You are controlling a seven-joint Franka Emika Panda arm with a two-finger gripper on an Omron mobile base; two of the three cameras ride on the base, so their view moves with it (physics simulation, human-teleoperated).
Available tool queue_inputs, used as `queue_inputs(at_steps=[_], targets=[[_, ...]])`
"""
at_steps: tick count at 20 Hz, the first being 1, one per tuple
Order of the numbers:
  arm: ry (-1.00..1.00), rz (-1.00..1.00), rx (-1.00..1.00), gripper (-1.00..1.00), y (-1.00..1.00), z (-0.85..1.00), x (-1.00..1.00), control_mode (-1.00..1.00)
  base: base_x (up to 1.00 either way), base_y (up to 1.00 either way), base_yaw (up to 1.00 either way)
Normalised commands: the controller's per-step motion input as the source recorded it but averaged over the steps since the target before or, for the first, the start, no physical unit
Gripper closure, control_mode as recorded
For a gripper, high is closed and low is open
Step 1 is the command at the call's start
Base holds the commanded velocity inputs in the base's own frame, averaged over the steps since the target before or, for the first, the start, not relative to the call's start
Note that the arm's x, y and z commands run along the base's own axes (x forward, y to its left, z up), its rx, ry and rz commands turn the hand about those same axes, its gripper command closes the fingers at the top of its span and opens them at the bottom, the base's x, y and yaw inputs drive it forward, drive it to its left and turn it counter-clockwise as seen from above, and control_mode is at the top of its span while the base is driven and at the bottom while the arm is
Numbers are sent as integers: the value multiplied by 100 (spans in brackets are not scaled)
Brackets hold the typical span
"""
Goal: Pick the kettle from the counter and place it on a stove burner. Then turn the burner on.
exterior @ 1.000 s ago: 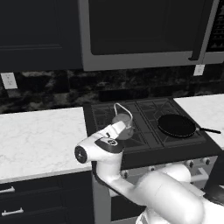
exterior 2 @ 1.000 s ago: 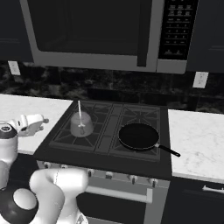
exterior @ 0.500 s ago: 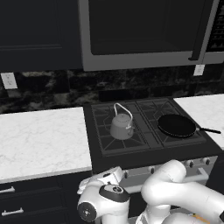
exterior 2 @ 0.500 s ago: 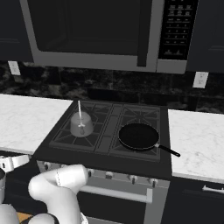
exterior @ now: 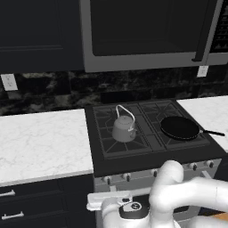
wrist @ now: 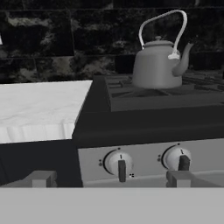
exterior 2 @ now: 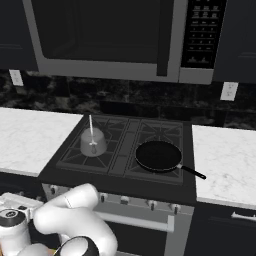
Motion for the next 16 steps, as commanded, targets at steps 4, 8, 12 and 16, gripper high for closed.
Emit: queue_inputs(at_steps=[4, 8, 12, 16], targets=[[-4, 1, 10, -100, -5, -5, 33, -100, 0, 0, 0], [-5, 0, 0, -100, 0, -10, 33, -100, 0, 0, 0], [-3, 0, 0, -100, -20, -11, 60, -100, 0, 0, 0], [-3, 2, 1, -100, -48, -9, 39, -100, 0, 0, 0]])
